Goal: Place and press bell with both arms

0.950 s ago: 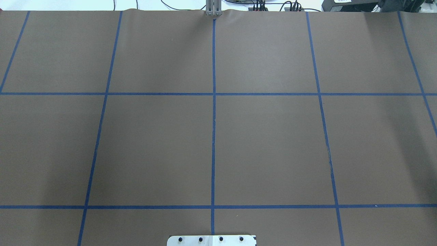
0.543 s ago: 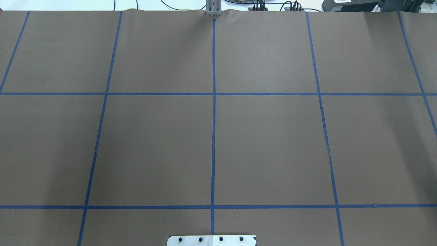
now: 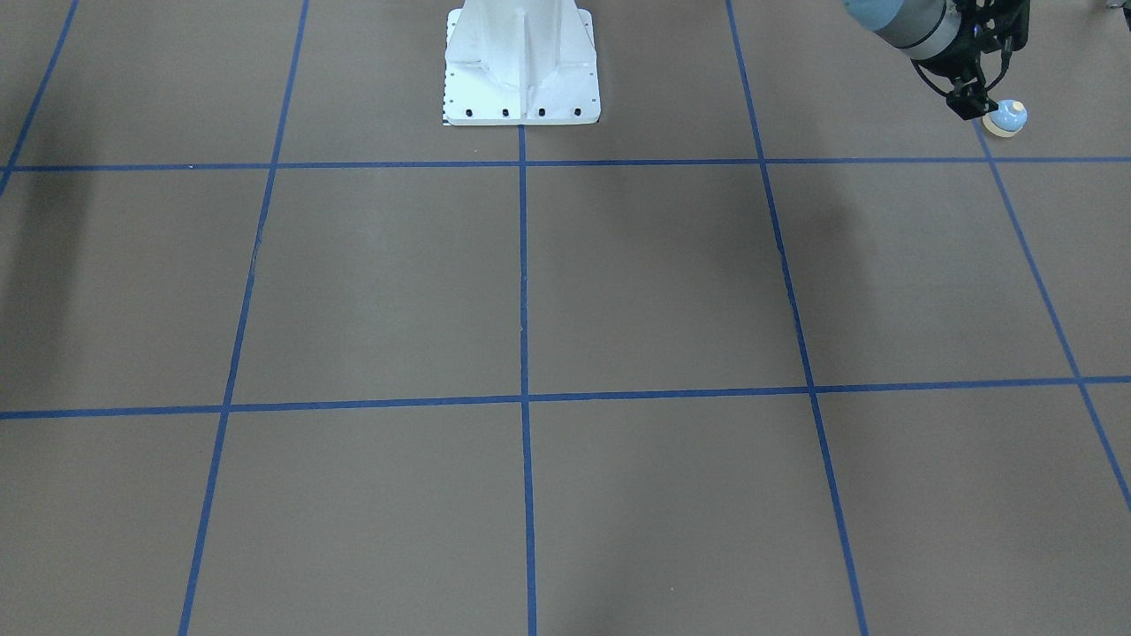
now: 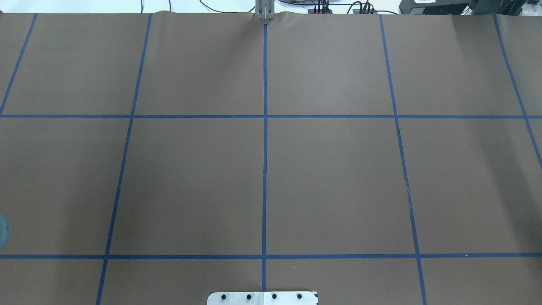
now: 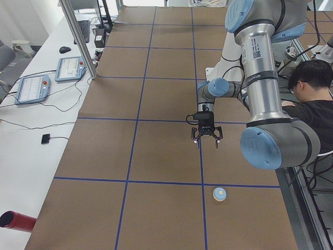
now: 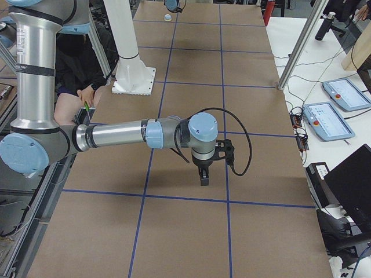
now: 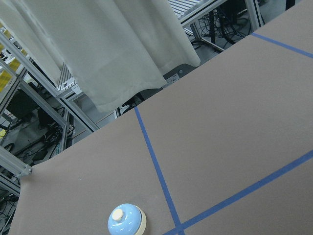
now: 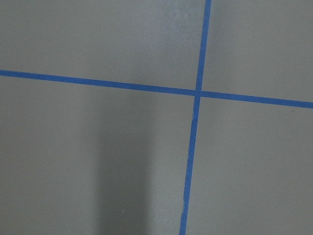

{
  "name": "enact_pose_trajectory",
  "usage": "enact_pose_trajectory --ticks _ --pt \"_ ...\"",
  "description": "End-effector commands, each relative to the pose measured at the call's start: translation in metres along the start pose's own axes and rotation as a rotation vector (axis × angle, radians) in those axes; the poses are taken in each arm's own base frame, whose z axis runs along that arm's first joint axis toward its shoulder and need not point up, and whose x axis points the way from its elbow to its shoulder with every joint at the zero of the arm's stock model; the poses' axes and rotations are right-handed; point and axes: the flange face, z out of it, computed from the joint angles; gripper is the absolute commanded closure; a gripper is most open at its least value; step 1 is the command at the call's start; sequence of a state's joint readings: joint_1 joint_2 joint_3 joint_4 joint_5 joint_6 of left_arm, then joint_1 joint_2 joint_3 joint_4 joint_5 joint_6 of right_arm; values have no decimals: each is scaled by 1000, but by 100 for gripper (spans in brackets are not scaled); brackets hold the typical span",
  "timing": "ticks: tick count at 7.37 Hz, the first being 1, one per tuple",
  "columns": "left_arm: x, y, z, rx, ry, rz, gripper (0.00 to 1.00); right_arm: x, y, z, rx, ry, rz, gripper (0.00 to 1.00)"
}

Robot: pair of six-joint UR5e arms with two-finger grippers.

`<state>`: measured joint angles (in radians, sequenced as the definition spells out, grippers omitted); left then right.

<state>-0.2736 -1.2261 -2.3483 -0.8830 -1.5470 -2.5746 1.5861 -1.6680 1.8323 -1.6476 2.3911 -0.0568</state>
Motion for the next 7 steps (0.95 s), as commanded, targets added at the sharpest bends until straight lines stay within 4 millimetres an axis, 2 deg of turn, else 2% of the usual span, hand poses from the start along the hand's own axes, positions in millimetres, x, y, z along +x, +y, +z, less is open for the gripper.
enact_pose_trajectory --ticks 1,2,3,5,7 --pt "-17 14 13 39 0 -126 0 -2 -3 -2 4 0 -4 0" --pt "-18 24 23 27 12 -156 0 -2 -3 -2 4 0 -4 0" --pt "-23 40 46 13 30 -158 0 -2 -4 -2 5 0 -6 0" --pt "-34 50 88 8 46 -152 0 -2 -3 -2 4 0 -4 0" --pt "-43 74 125 4 65 -144 0 -2 -3 -2 4 0 -4 0"
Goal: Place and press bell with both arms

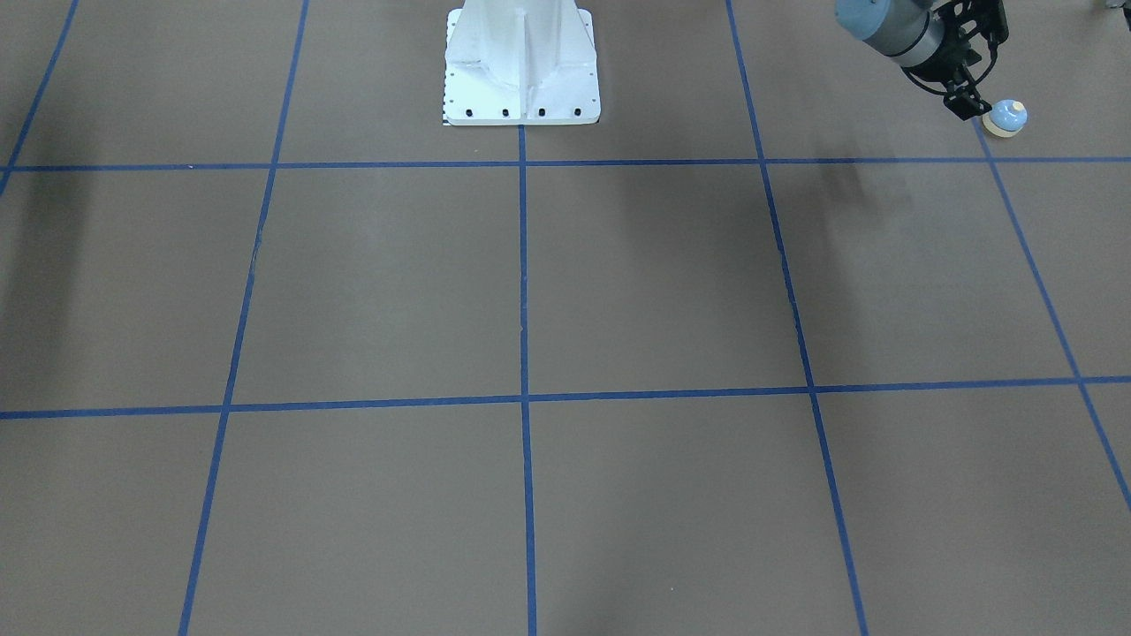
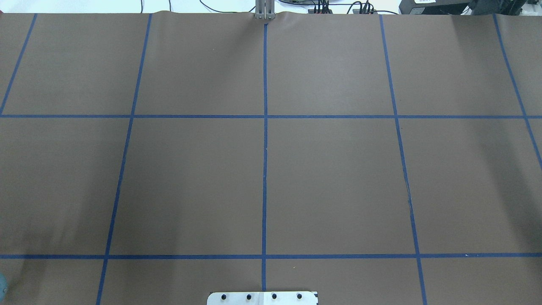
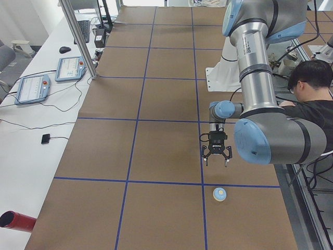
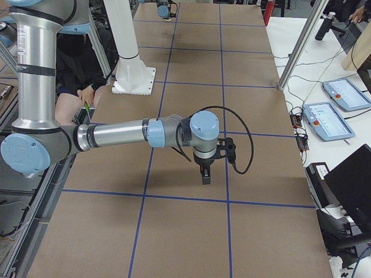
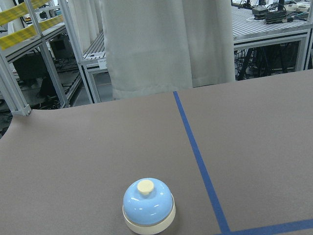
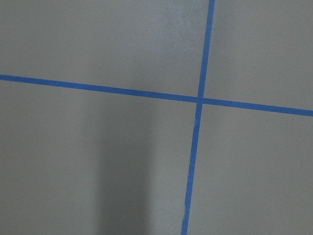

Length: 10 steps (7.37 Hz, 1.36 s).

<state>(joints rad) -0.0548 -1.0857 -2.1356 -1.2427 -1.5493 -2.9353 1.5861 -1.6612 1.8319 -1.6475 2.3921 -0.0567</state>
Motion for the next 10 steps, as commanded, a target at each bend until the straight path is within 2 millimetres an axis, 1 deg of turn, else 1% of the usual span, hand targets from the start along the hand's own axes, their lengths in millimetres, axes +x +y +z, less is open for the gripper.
enact_pose_trajectory --ticks 1,2,4,5,7,10 --pt "-10 13 23 -6 12 2 0 0 0 0 1 1 -1 0" --pt "-10 10 25 0 11 -6 0 0 0 0 1 1 -1 0" --pt "-13 -3 42 27 9 -13 0 -1 0 0 1 -4 -1 0" --pt "-14 -6 51 33 8 -22 0 -1 0 0 0 -10 0 0" --pt "-13 0 79 18 12 -22 0 -1 0 0 0 -10 0 0" --pt "-17 2 88 32 15 -32 0 -1 0 0 1 -10 -1 0"
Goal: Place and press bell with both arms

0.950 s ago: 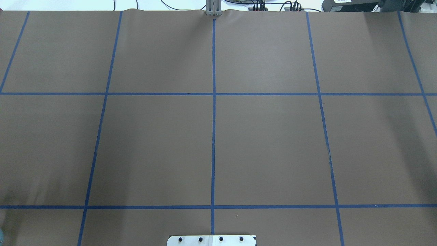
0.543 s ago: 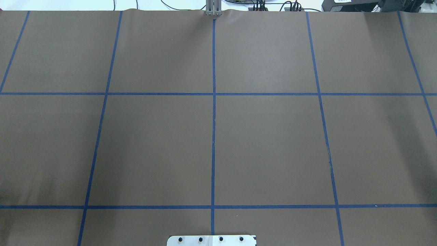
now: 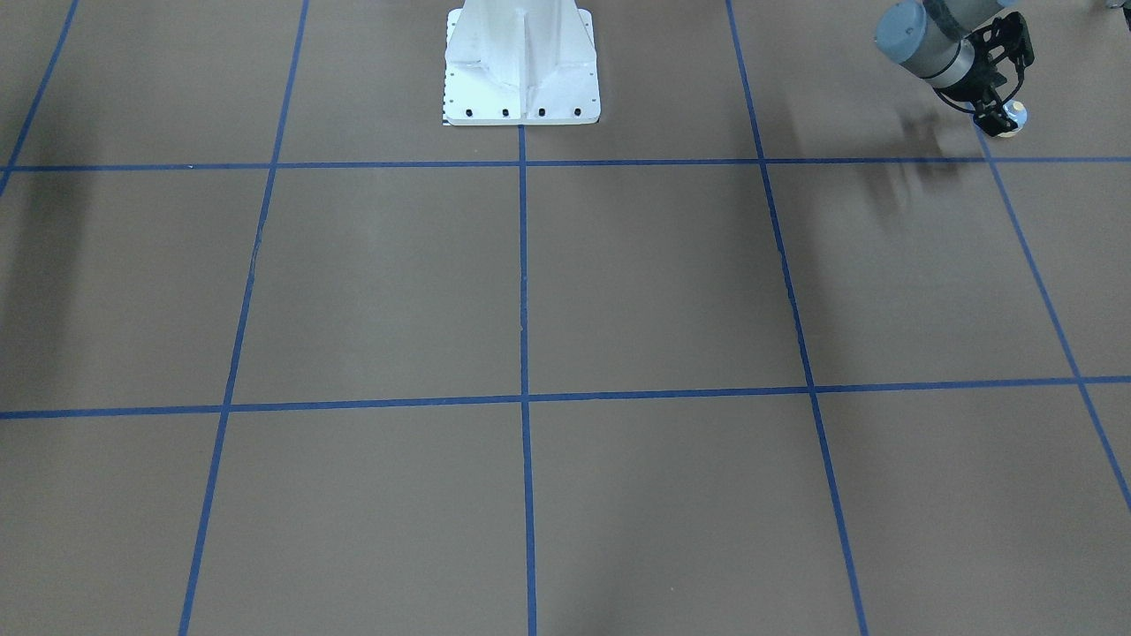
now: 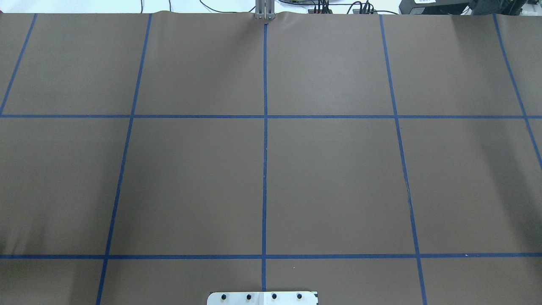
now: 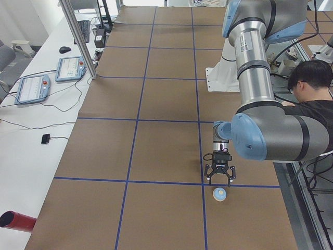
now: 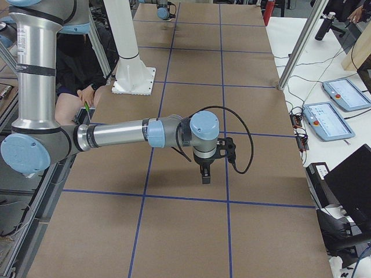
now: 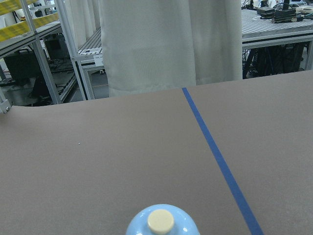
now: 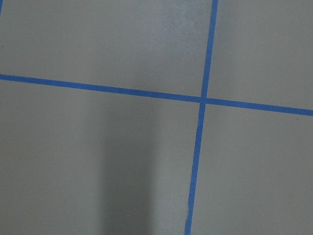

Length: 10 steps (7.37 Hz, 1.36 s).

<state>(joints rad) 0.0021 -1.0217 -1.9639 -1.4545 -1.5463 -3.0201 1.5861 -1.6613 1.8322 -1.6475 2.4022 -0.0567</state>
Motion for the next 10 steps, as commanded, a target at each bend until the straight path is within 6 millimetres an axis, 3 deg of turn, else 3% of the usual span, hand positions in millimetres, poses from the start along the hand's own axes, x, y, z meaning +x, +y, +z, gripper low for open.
enact_pose_trajectory --ticks 1,5,8,10 --pt "-6 4 4 6 7 -12 0 0 0 0 1 0 -1 0" --pt "-16 12 5 -4 18 -19 0 0 0 0 0 0 0 0" --pt "-16 14 31 -5 22 -14 0 1 1 1 -1 0 0 0" --pt "-17 13 35 1 22 -14 0 1 1 1 -1 0 0 0"
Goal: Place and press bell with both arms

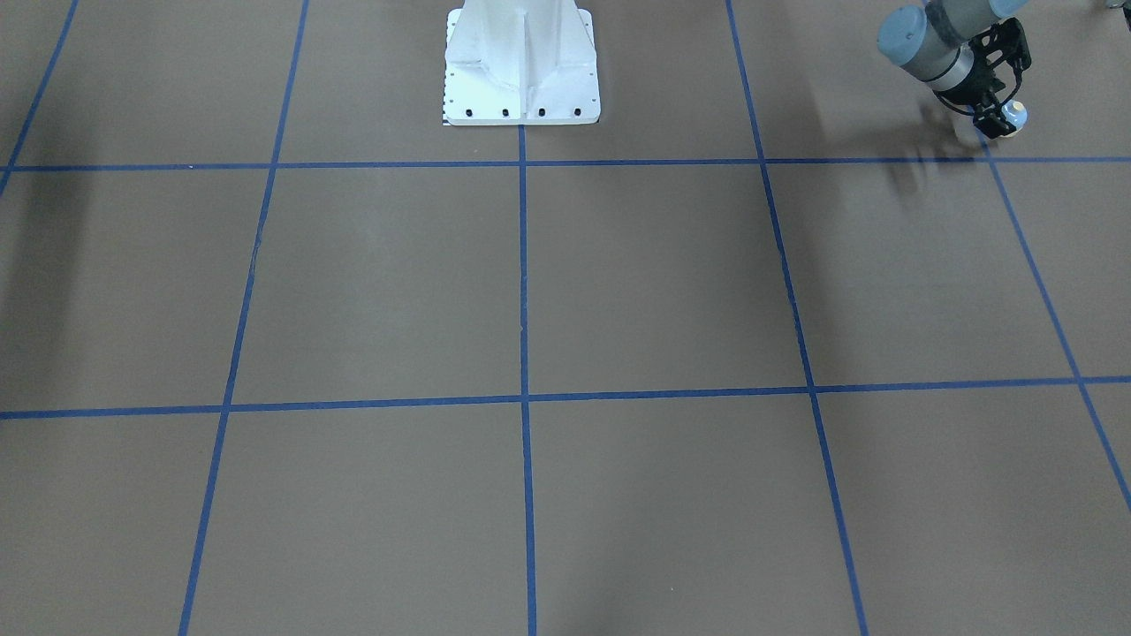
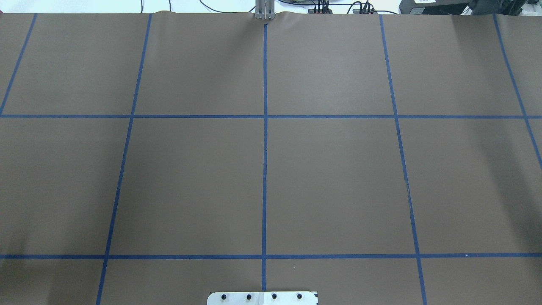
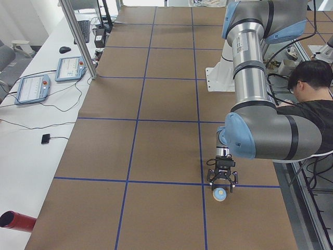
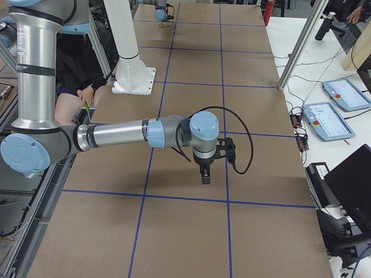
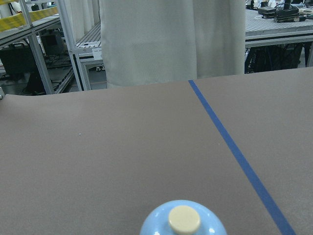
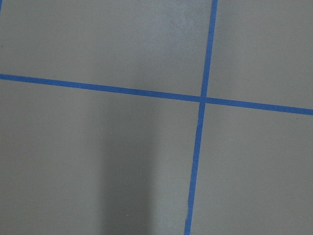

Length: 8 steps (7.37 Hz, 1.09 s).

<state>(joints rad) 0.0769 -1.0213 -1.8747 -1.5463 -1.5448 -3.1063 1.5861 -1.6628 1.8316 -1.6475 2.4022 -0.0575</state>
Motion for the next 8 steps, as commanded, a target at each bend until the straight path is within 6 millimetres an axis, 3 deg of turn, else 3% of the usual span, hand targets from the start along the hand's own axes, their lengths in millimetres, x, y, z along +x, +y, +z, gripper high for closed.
enact_pose_trajectory --ticks 1,3,4,5,6,7,8 --pt "0 0 5 6 0 0 0 0 0 0 0 0 -1 0" --pt "-3 -1 12 23 1 6 0 0 1 0 0 -2 -1 0" --pt "-6 0 13 24 5 6 5 0 1 0 0 -3 -1 0" --pt "-11 4 11 22 8 20 25 1 2 1 -3 -5 3 0" --pt "-14 7 9 19 11 15 62 1 2 1 -3 -5 3 0" --pt "-17 8 9 17 15 8 92 1 2 1 -3 -5 3 0" --pt "-17 8 8 16 16 -16 100 1 2 1 -3 -5 3 0"
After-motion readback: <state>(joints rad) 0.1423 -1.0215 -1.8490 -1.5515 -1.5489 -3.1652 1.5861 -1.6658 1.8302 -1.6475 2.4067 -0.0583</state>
